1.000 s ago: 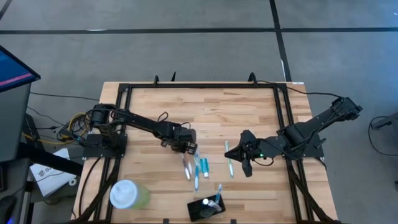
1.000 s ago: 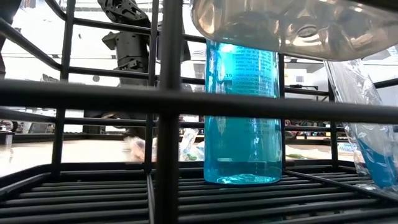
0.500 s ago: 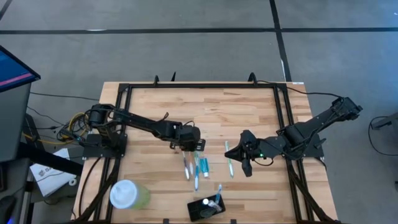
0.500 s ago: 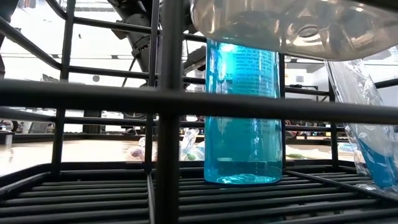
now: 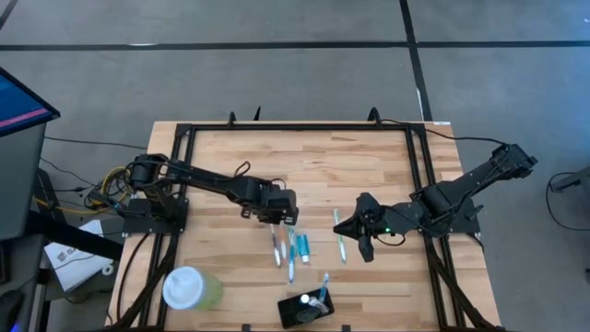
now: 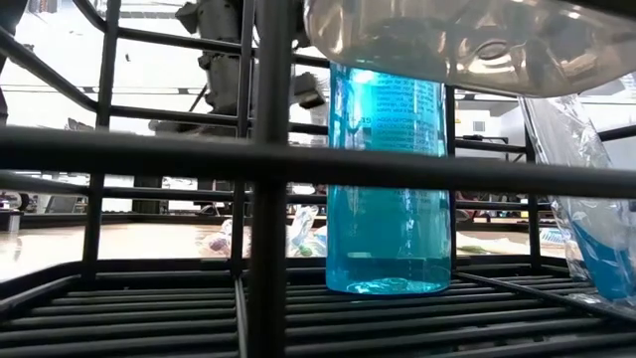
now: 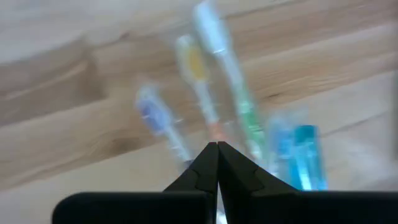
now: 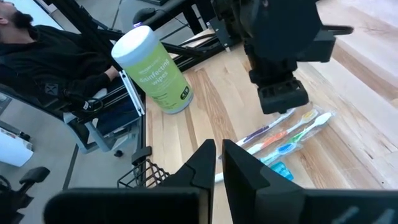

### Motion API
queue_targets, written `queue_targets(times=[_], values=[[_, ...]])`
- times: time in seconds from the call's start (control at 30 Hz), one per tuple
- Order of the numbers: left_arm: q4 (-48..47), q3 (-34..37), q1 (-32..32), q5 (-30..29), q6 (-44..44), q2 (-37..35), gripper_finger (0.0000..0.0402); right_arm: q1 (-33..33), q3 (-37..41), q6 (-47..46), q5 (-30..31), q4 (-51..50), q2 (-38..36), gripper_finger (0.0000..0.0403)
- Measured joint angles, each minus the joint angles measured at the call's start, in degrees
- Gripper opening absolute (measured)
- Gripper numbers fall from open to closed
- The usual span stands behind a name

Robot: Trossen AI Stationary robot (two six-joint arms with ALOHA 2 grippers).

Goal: Pick & Place toothbrushing station
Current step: Put the left green toothbrush into the black wire organizer

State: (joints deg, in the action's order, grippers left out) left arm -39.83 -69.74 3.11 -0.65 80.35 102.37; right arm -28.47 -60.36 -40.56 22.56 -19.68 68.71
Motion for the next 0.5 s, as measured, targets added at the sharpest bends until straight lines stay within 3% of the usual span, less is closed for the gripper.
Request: queue_targets(times=[0.5], values=[[3.3,-2.4,-1.5,-1.0,-3.8,0.6,0.0005,1.3,0.0,0.4,-0.2,0.0,0.0,0.0021]])
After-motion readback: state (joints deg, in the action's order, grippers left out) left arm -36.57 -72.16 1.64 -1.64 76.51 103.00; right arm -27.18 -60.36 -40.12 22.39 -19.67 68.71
